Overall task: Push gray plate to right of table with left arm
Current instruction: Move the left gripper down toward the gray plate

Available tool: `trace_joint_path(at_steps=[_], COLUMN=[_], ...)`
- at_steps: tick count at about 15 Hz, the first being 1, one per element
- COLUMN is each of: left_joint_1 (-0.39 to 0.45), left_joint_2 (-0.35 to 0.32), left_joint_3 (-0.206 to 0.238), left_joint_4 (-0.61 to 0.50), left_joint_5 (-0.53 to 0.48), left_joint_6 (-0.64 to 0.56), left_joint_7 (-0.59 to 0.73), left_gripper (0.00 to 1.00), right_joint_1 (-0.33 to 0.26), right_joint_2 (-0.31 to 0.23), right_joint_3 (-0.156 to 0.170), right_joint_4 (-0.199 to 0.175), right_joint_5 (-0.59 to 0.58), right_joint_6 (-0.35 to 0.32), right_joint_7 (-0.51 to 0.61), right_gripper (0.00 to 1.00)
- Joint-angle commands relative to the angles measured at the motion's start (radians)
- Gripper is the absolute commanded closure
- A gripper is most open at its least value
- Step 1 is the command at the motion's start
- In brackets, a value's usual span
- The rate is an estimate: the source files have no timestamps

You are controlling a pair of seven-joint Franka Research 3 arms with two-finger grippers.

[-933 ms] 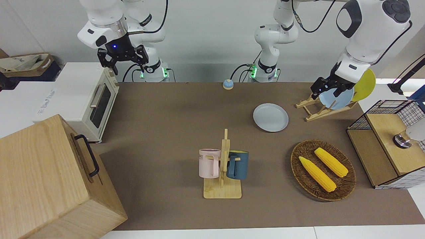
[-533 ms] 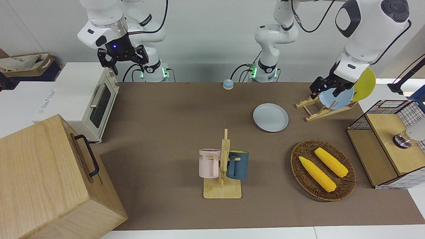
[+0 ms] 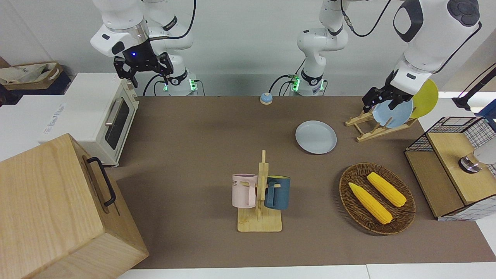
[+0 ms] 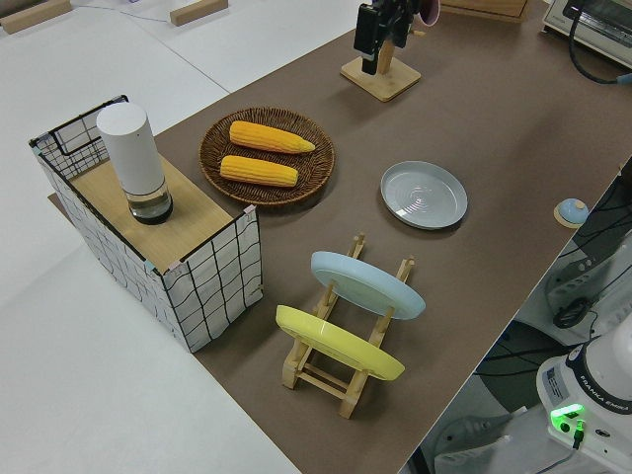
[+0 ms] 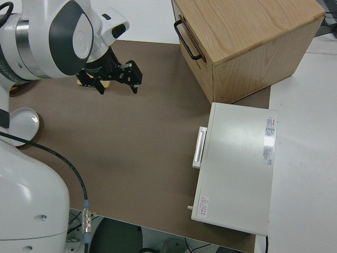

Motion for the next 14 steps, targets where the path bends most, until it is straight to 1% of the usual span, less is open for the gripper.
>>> trace_joint_path(at_steps=[1,2,3,6,8,14], left_joint_1=[0.015,0.019,0.019,0.02,0.019,0.017], left_joint_2=[-0.012,-0.019,-0.041,-0.146,-0.18,-0.208], left_joint_3=[-0.003,-0.003,-0.003,-0.003,-0.003,-0.006], left_joint_4=[-0.064,-0.092,-0.147,-0.366,-0.466,-0.701], left_joint_5=[-0.007,-0.007,-0.007,-0.009,-0.009,-0.009], left_joint_6=[0.016,0.048,0.085,0.243,0.31,0.519], left_joint_7=[0.013,0.012,0.012,0.013,0.013,0.01], left_gripper=[0.0,0.0,0.0,0.0,0.0,0.0], right_joint_1=[-0.02,-0.02,-0.02,-0.02,-0.02,-0.02], right_joint_2=[-0.003,-0.003,-0.003,-0.003,-0.003,-0.003], right_joint_3=[0.017,0.017,0.017,0.015,0.015,0.015], right_joint_4=[0.009,0.009,0.009,0.009,0.009,0.009], right_joint_5=[0.006,0.006,0.004,0.006,0.004,0.004], right_joint_6=[-0.016,-0.016,-0.016,-0.016,-0.016,-0.016], right_joint_7=[0.013,0.013,0.013,0.013,0.013,0.013], right_gripper=[0.017,0.017,0.017,0.017,0.017,0.017])
